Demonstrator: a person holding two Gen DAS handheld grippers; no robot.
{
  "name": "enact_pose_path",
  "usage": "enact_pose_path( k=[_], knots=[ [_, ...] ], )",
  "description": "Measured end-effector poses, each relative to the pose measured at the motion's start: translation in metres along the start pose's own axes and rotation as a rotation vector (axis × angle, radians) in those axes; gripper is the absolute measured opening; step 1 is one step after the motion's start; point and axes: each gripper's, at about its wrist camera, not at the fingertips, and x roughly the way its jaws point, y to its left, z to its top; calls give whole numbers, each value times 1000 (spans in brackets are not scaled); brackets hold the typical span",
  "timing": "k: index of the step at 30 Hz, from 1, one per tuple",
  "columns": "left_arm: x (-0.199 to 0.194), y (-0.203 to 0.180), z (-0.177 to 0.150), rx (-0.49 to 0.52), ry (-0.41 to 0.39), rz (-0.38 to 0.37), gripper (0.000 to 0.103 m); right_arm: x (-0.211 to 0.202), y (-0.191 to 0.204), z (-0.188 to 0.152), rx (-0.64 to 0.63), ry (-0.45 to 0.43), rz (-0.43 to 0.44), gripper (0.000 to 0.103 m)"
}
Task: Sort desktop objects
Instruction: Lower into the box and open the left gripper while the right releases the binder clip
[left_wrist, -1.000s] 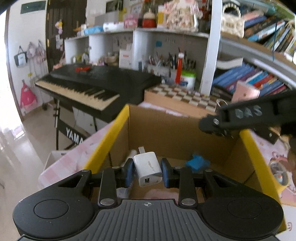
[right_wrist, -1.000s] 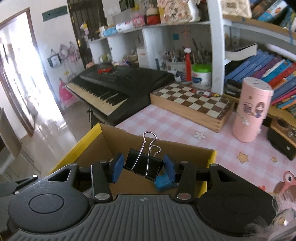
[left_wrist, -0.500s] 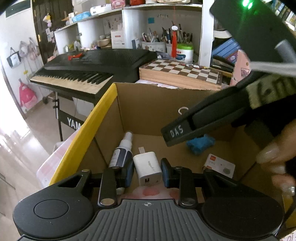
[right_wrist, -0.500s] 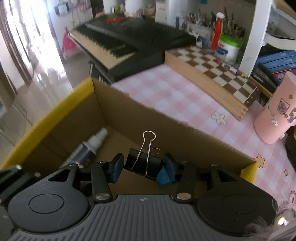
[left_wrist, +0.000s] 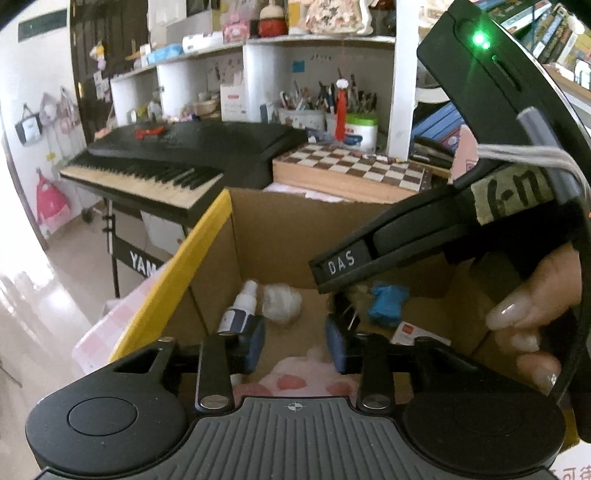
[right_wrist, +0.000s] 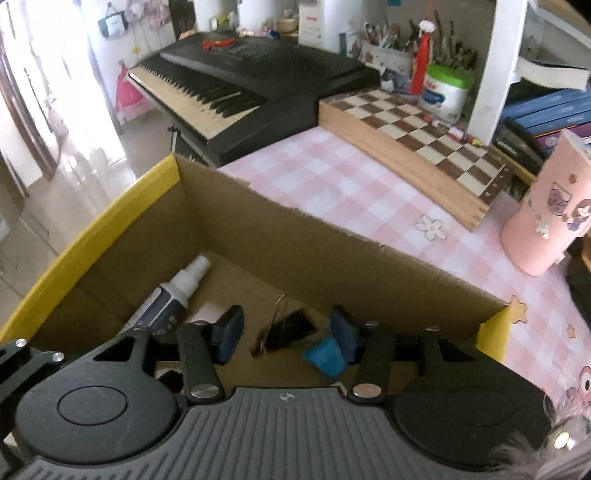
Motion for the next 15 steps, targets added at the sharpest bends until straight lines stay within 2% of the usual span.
enact_pose_path(
  k=[3,10,15],
  knots=[
    [-8,0,0,6,-24,-2,46,-12,-1,1,15,-36,-7,59],
    [-32,6,4,-16,-100,-9,61,-48,-3,-3,55,-135,-17,60],
    [-52,14,6,-45,-158,-15,65,-79,-6,-12,82,-213,-30,62]
  ],
)
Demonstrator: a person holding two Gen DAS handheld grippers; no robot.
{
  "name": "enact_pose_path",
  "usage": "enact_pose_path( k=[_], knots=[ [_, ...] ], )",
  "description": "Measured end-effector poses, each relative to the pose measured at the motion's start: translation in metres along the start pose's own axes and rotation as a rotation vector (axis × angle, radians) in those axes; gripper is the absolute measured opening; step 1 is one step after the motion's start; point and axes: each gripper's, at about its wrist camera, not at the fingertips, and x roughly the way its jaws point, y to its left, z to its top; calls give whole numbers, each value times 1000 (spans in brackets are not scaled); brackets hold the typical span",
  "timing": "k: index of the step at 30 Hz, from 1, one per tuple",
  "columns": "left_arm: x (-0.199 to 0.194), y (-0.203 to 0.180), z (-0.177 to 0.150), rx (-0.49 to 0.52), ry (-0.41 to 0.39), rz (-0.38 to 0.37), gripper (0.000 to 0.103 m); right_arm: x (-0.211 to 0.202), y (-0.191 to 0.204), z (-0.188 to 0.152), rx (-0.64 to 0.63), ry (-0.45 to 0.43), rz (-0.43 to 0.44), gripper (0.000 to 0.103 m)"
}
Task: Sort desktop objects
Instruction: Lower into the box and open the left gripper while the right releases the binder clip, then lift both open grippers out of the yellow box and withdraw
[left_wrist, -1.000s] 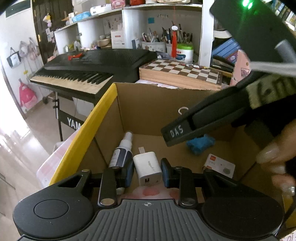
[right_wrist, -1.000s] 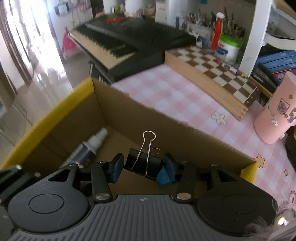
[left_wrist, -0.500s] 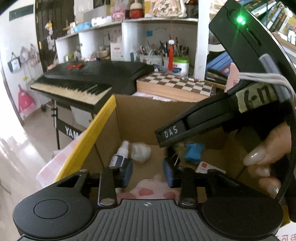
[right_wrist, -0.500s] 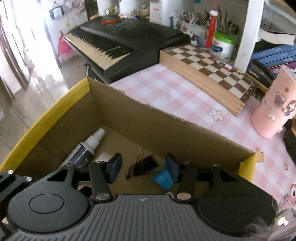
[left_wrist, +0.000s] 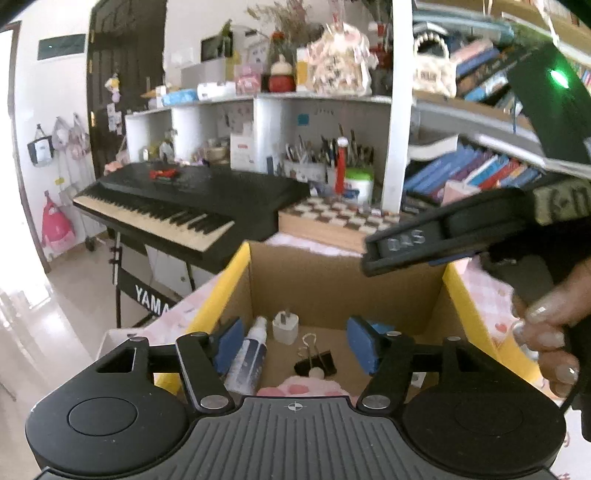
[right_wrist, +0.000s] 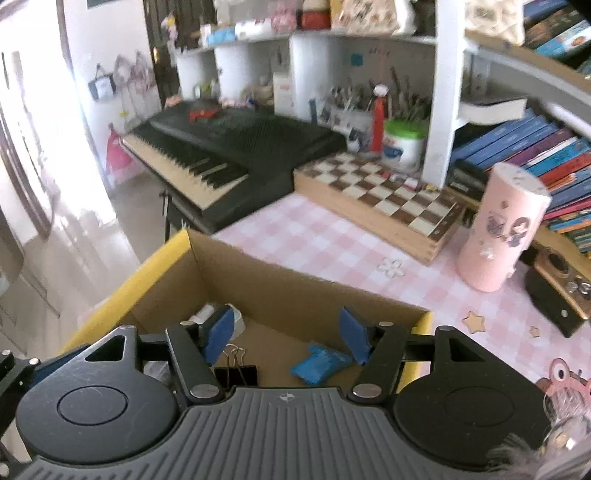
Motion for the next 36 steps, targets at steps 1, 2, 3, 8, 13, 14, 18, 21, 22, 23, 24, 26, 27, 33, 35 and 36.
enact_pose_path(
  k=[1,2,3,8,13,14,18,21,22,23,24,26,27,33,35,36],
  knots=[
    [-4,2,1,-6,-12,-2,66,-6,-1,-1,6,-13,-4,62],
    [-7,4,1,-10,-20,-4,66,-12,-1,-2,12,-25,-8,62],
    [-11,5,1,-14,-30,-7,66,-18,-2,-4,20,-37,-12,62],
    [-28,14,1,-37,-70,-14,67,-48,-5,-15,53,-90,-37,62],
    [-48,24,-3,-52,-104,-22,68,-75,-7,-27,86,-141,-78,62],
    [-52,25,-4,-55,-108,-24,68,-80,-7,-30,93,-149,-89,62],
    [-66,31,-9,-61,-124,-34,69,-100,-5,-43,118,-177,-126,63],
    [-78,37,-15,-65,-129,-42,71,-113,-1,-55,130,-190,-150,63],
    [-81,38,-18,-65,-128,-45,72,-117,0,-60,135,-191,-157,63],
    [-84,40,-20,-65,-126,-50,72,-120,1,-64,140,-191,-164,63],
    [-87,40,-23,-64,-124,-53,72,-124,3,-69,145,-190,-170,63],
    [-93,43,-28,-63,-120,-62,72,-131,6,-79,155,-187,-182,63],
    [-96,44,-31,-62,-118,-66,72,-134,8,-84,159,-185,-190,63],
    [-115,49,-46,-64,-109,-86,72,-153,15,-114,183,-178,-234,63],
    [-121,50,-52,-66,-107,-89,72,-158,18,-124,188,-175,-251,63],
    [-124,50,-56,-66,-106,-91,72,-160,20,-129,190,-173,-257,63]
  ],
)
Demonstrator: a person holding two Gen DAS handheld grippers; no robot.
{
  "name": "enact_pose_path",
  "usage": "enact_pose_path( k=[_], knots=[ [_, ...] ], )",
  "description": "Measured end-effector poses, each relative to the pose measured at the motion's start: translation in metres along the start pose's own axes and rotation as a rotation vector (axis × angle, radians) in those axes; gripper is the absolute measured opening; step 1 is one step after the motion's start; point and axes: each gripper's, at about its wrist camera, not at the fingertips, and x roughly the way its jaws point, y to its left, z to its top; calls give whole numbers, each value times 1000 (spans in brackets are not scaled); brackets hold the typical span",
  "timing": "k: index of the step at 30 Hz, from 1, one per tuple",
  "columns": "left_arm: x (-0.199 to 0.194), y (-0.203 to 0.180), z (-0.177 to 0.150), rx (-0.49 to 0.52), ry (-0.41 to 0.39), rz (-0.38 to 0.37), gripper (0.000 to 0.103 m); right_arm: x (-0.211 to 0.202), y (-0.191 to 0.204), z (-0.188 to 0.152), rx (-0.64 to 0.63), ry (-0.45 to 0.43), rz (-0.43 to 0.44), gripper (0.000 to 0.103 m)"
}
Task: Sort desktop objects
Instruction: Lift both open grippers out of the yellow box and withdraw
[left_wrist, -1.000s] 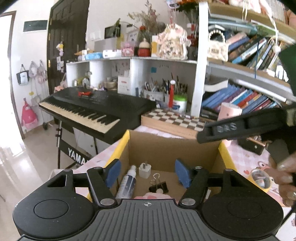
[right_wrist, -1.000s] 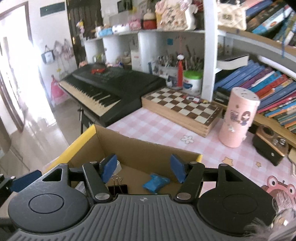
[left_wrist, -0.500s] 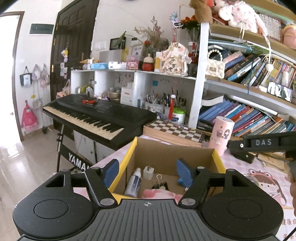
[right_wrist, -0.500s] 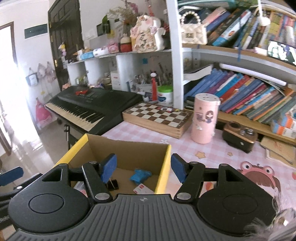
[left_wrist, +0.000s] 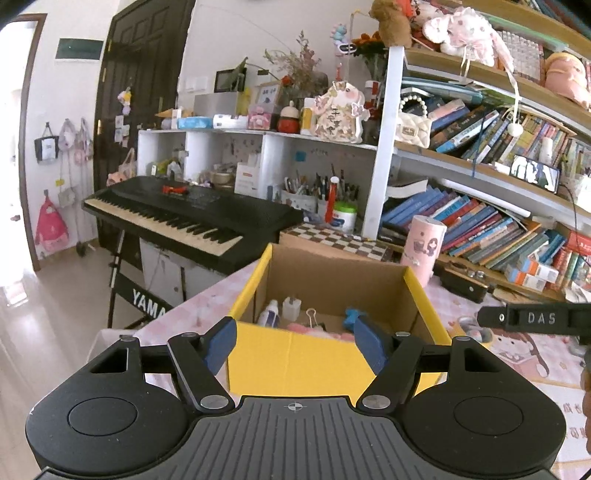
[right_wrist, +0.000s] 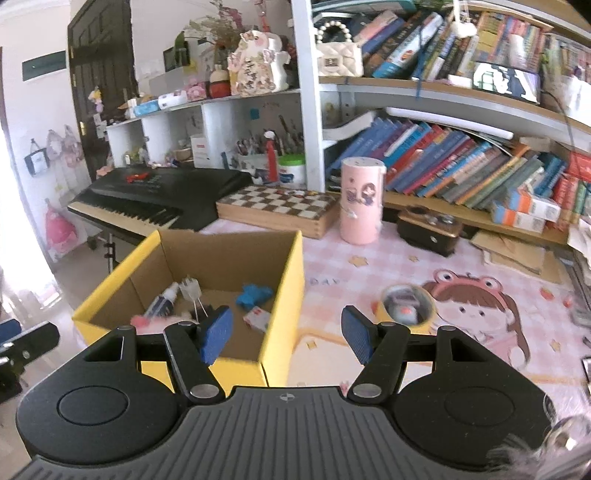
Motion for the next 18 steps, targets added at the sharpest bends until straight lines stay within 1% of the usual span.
enact_pose_path(
  k=[6,12,14,18],
  knots=[
    [-18,4,-14,4,14,-11,73,-17,2,-26,-9,10,-32,63],
    [-33,7,-26,8,25,-17,74,-32,10,-48,-28,0,-44,65],
    [-38,8,-31,12,27,-20,81,-37,14,-55,-36,-8,-45,66],
    [-46,10,-39,14,32,-31,82,-44,22,-66,-50,-14,-47,66]
  ],
)
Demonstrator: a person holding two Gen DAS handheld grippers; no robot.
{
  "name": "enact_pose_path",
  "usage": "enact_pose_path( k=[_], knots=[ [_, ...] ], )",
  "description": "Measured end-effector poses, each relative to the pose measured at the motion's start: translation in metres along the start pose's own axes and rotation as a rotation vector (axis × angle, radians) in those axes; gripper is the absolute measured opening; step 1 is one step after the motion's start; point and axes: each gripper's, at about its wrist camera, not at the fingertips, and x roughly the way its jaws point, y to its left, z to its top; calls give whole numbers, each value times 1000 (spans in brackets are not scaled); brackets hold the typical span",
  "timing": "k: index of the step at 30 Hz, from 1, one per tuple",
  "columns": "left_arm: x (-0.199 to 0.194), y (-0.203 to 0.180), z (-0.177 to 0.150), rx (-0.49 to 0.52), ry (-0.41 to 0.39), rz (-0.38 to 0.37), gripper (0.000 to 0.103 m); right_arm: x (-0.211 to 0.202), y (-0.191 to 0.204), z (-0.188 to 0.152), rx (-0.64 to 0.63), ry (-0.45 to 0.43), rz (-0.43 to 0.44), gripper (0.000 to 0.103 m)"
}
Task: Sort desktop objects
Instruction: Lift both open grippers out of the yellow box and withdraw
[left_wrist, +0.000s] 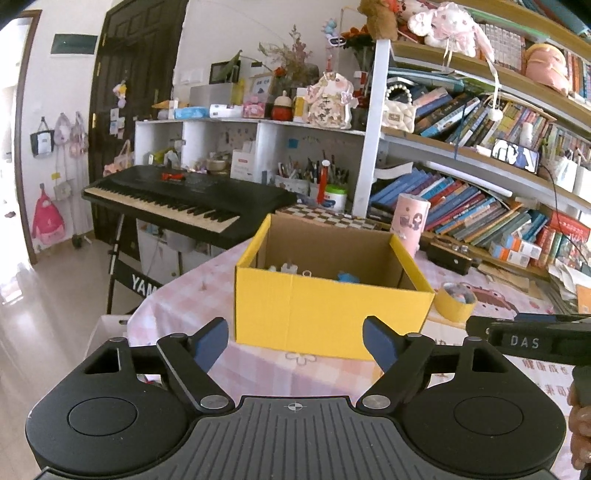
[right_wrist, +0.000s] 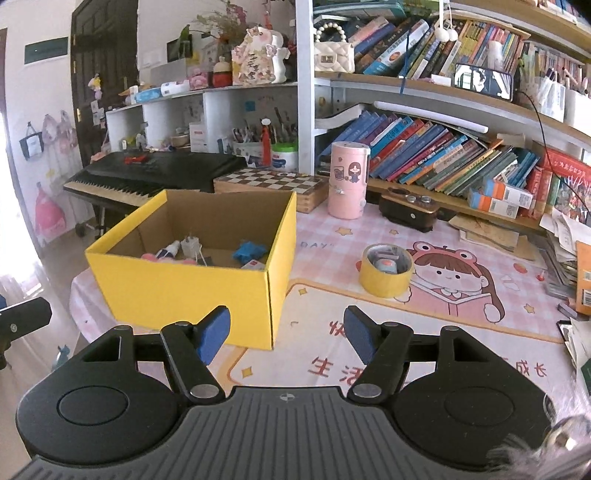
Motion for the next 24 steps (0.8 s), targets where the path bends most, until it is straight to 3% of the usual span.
enact_pose_path(
  k=[24],
  knots=[
    [-20,-6,-37,43,50,-3,89,-32,11,-55,7,69,-25,73]
  ],
)
